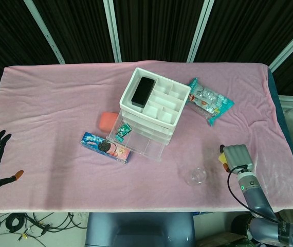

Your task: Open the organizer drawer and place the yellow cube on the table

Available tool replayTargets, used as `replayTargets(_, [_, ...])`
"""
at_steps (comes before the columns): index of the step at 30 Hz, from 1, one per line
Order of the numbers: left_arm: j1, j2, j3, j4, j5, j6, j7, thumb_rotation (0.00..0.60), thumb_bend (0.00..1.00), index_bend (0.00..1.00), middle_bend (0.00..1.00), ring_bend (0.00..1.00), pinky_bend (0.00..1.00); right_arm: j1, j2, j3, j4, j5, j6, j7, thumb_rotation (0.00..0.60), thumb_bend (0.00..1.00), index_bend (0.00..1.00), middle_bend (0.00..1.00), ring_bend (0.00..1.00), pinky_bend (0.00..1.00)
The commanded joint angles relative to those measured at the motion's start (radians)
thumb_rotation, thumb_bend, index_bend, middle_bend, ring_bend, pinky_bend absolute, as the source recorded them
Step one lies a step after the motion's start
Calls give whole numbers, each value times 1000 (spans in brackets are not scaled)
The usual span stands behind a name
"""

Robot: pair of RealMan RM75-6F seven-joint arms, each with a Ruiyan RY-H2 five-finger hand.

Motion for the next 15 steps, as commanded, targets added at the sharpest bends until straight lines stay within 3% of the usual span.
replayTargets(1, [-1,0,0,0,0,0,0,600,0,0,0,0,0,-2,-1,3,-3,-1,7,-4,600,170,193,971,1000,995])
replayTargets(4, [0,0,0,0,1,0,0,600,0,0,0,0,0,-8,4,4,-14,-5,14,-2,600,156,120,968,1000,992])
replayTargets(8, [0,0,0,0,1,2,0,600,0,0,0,0,0,-25,30,4,-43,-37,41,11,600,156,92,961,1000,984])
replayTargets(11, [1,1,0,1,2,3,0,600,0,0,0,0,0,-48,59,0,-69,-86,73,36,600,155,80,915,962,915])
replayTargets(14, [2,1,1,2,4,6,2,600,0,0,0,0,0,-95,104,-12,-95,-189,146,77,600,155,71,762,834,760])
replayTargets(15, [3,2,2,2,4,7,4,600,0,0,0,0,0,-124,123,-22,-99,-248,194,99,600,155,56,669,751,675])
